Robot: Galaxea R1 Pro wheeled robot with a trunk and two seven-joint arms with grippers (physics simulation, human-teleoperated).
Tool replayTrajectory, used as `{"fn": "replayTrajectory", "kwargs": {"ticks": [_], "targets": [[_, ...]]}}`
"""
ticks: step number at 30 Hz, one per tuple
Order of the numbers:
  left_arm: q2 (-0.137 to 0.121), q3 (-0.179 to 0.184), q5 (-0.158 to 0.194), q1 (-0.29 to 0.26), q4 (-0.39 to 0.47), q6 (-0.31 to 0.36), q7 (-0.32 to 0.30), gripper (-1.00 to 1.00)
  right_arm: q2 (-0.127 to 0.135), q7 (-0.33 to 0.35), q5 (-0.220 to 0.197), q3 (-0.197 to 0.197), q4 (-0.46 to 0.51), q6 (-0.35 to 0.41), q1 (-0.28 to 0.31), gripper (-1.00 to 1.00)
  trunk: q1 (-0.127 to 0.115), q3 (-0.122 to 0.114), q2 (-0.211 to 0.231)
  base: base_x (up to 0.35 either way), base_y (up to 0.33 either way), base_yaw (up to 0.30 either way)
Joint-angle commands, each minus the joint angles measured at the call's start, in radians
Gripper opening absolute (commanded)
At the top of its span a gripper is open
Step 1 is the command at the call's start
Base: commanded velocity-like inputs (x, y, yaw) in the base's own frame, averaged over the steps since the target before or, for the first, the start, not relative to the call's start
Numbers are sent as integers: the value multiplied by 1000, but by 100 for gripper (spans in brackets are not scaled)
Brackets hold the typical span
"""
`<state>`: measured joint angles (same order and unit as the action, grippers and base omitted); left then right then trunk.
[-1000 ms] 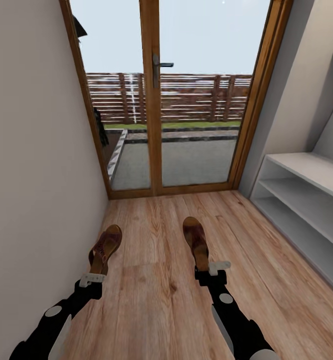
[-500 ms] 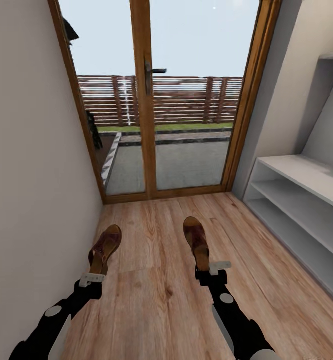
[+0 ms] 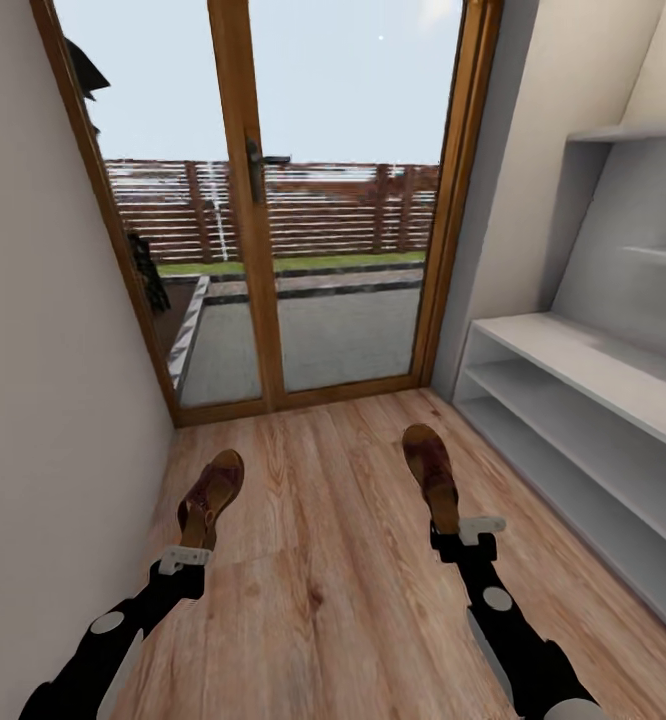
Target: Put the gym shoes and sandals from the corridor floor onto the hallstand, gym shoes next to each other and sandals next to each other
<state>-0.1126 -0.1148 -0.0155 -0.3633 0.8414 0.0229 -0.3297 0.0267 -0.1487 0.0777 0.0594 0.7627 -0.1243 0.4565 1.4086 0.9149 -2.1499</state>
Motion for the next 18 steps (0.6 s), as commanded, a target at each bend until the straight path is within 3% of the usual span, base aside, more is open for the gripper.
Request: {"fn": "replayTrajectory", "kwargs": {"ticks": [1,9,15,17,18], "targets": [[1,-3,-4,0,1,2,-8,-100,4,-10,5,5,0,-5,1,-100,-4,-4,7,0,0,-222],[1,-4,-5,0,0,2,-8,-100,21,-9,7,4,-6,-22,-20,-100,-35,-38,63,0,0,-222],[-1,-5,-9,0,-36,-26,17,-100,22,-10,5,4,-8,-54,-111,-100,-50,-57,91,0,0,-222],[-1,-2,-16,20,-169,-231,117,-100,22,-9,8,4,-11,-122,-183,-100,-50,-60,91,0,0,-222],[-2,-1,-15,35,-227,-274,142,-100,22,-10,8,4,-13,-131,-222,-100,-50,-61,91,0,0,-222]]}}
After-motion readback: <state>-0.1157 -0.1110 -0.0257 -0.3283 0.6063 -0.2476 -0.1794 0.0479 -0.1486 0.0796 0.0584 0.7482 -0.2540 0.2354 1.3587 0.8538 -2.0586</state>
